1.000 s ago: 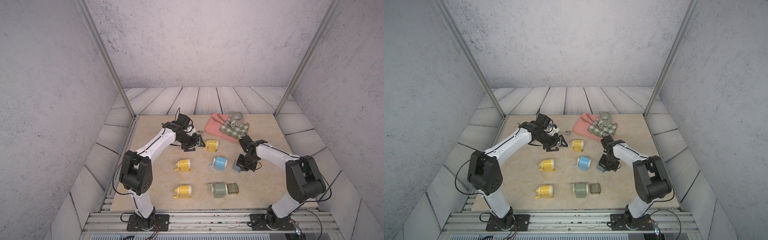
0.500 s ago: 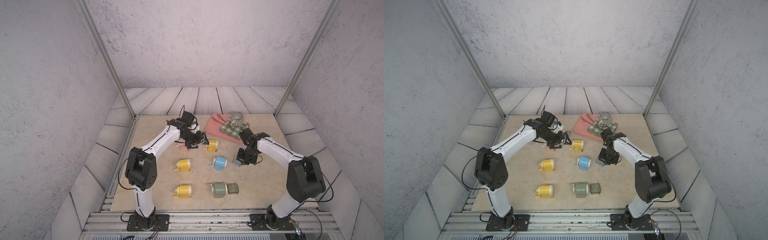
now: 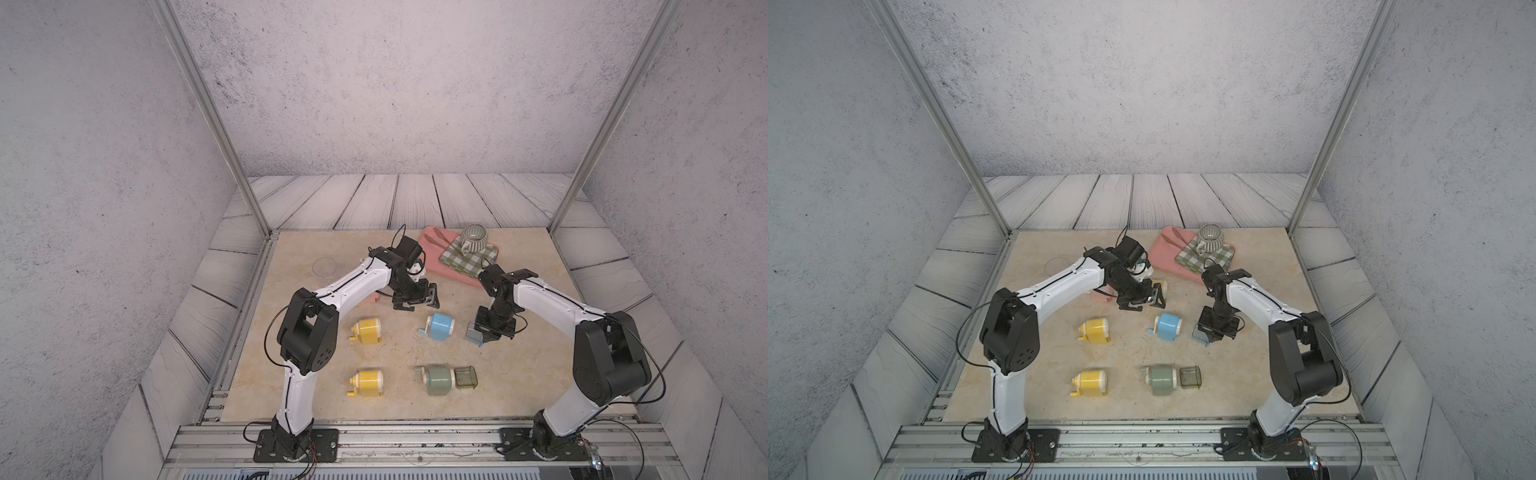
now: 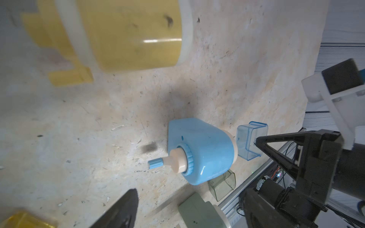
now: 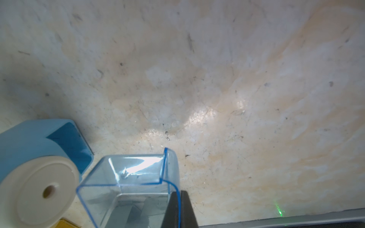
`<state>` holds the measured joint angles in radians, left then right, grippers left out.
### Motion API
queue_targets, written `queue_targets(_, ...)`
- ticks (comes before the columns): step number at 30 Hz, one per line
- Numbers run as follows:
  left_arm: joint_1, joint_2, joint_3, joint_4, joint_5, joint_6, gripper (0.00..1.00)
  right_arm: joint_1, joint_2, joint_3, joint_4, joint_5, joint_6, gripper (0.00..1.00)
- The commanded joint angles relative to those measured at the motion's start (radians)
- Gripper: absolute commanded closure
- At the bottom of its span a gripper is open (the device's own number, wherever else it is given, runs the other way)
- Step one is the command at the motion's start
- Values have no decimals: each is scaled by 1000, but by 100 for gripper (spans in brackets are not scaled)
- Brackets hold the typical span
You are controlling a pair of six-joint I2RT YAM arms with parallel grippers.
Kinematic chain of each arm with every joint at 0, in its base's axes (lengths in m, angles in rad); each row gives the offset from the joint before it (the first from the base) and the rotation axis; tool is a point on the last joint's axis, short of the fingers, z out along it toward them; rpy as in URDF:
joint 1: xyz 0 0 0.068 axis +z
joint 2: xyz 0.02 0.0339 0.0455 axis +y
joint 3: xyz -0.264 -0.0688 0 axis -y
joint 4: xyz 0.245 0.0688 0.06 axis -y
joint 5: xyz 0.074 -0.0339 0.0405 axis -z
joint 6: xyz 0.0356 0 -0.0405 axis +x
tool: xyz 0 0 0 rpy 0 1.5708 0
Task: Put the tray back into the pencil sharpener
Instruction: Close the container of the pencil sharpener.
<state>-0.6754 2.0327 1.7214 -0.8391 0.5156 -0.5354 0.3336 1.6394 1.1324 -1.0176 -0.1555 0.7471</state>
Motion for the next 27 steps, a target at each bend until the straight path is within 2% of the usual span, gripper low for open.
queue_targets(1,-6,36,26,-25,-13,-5,14,5,6,-11,-9,-19,-5,98)
queue_targets(14,-42,86,26,4,47,-19,20,8,77,1,-22,-56,-28,98)
queue_targets(27,-46,119,1,25,75,-35,33,22,133,27,-14,-55,-37,98)
